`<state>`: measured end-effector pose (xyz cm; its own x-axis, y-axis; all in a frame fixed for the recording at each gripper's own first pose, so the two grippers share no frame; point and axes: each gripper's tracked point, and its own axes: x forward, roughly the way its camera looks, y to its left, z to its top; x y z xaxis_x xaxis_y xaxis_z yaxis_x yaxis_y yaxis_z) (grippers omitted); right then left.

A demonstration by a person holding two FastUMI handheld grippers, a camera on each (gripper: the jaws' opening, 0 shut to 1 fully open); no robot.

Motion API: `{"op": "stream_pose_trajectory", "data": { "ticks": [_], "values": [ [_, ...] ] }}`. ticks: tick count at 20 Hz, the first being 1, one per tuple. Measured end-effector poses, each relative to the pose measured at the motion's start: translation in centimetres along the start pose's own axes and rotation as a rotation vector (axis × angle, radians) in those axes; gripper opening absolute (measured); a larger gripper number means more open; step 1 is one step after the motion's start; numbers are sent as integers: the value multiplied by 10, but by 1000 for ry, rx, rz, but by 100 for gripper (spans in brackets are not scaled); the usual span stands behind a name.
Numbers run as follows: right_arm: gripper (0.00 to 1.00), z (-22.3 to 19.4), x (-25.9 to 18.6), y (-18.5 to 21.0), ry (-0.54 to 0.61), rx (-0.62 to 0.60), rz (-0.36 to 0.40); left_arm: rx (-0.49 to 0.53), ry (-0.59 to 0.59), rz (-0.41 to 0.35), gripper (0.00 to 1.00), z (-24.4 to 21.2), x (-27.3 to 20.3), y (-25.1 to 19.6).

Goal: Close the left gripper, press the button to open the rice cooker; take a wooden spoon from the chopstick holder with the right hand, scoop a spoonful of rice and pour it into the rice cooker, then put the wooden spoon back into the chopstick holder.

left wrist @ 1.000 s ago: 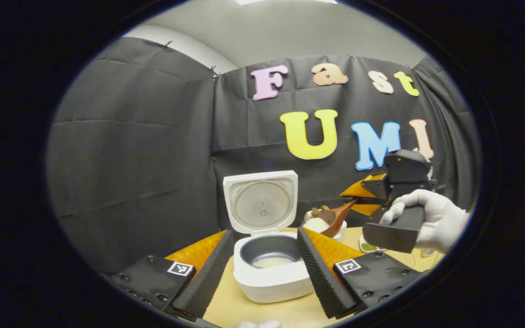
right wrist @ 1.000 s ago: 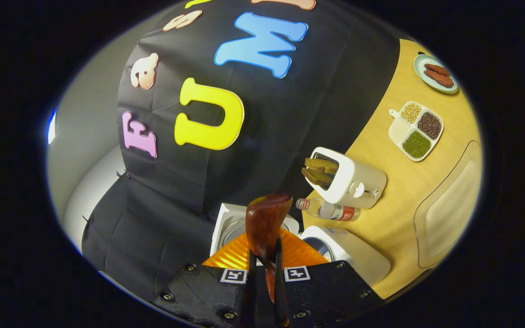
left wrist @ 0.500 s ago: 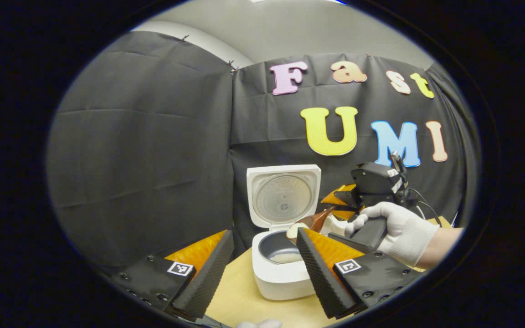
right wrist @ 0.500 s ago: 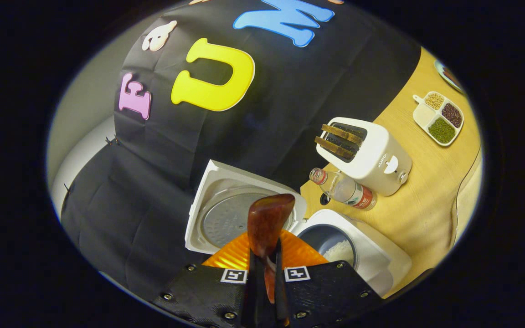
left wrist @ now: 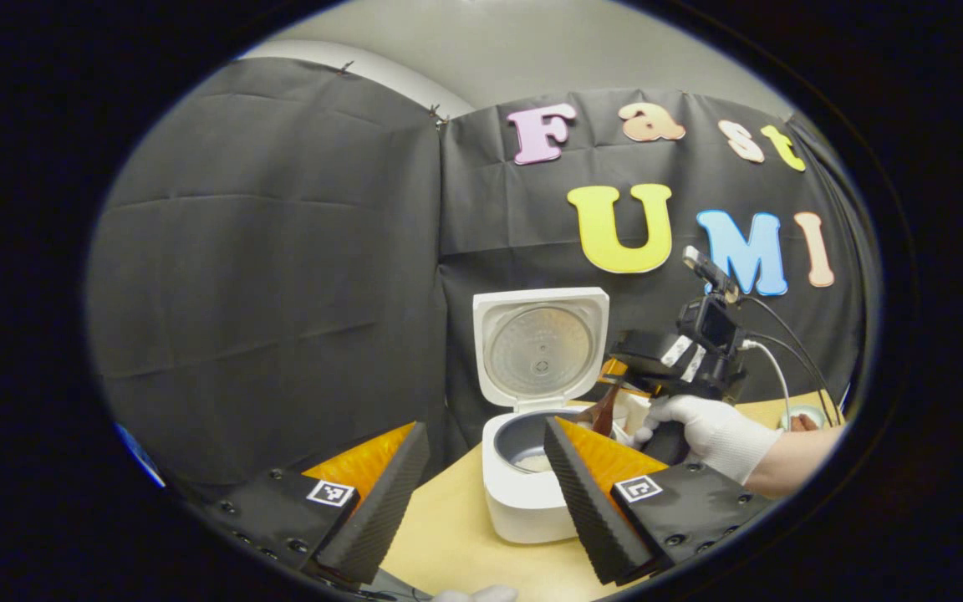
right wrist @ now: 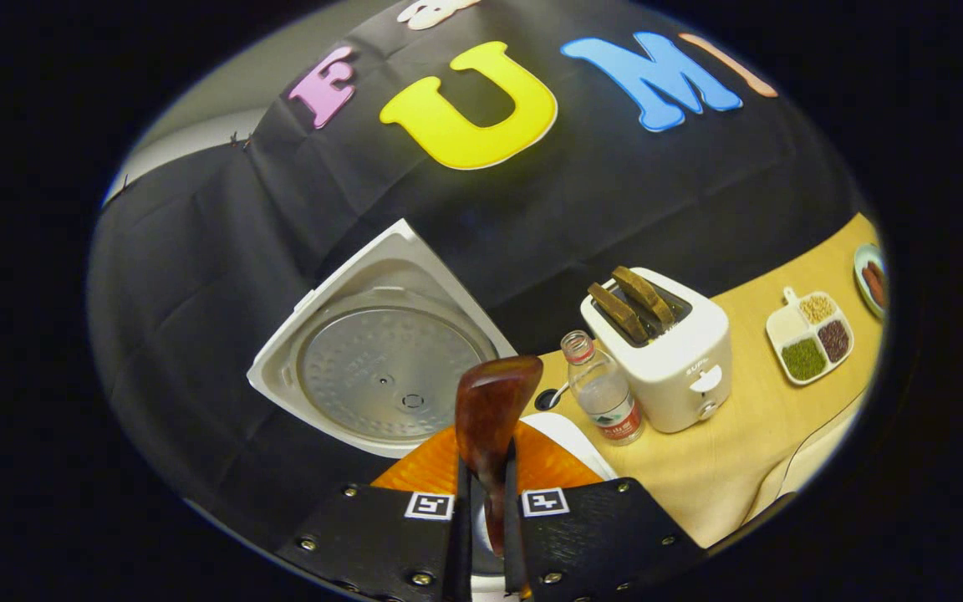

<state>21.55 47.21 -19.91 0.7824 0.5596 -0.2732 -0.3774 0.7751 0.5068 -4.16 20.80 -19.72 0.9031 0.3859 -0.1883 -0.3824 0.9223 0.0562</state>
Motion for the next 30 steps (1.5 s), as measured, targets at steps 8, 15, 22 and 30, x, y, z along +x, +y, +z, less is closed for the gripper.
{"op": "stream_pose_trajectory", "data": {
  "ticks": [8,15,22,30],
  "values": [
    [15,6,-4,28,-91,-414,8,1,8,21,99,-5,3,6],
    [15,-3,-4,41,-141,-747,20,12,2,23,99,-2,1,1],
    [15,-1,-7,41,-165,-916,42,14,-1,17,97,0,2,-4],
    [15,0,-17,48,-76,-485,99,18,-10,14,98,8,-6,-9]
  ]
}}
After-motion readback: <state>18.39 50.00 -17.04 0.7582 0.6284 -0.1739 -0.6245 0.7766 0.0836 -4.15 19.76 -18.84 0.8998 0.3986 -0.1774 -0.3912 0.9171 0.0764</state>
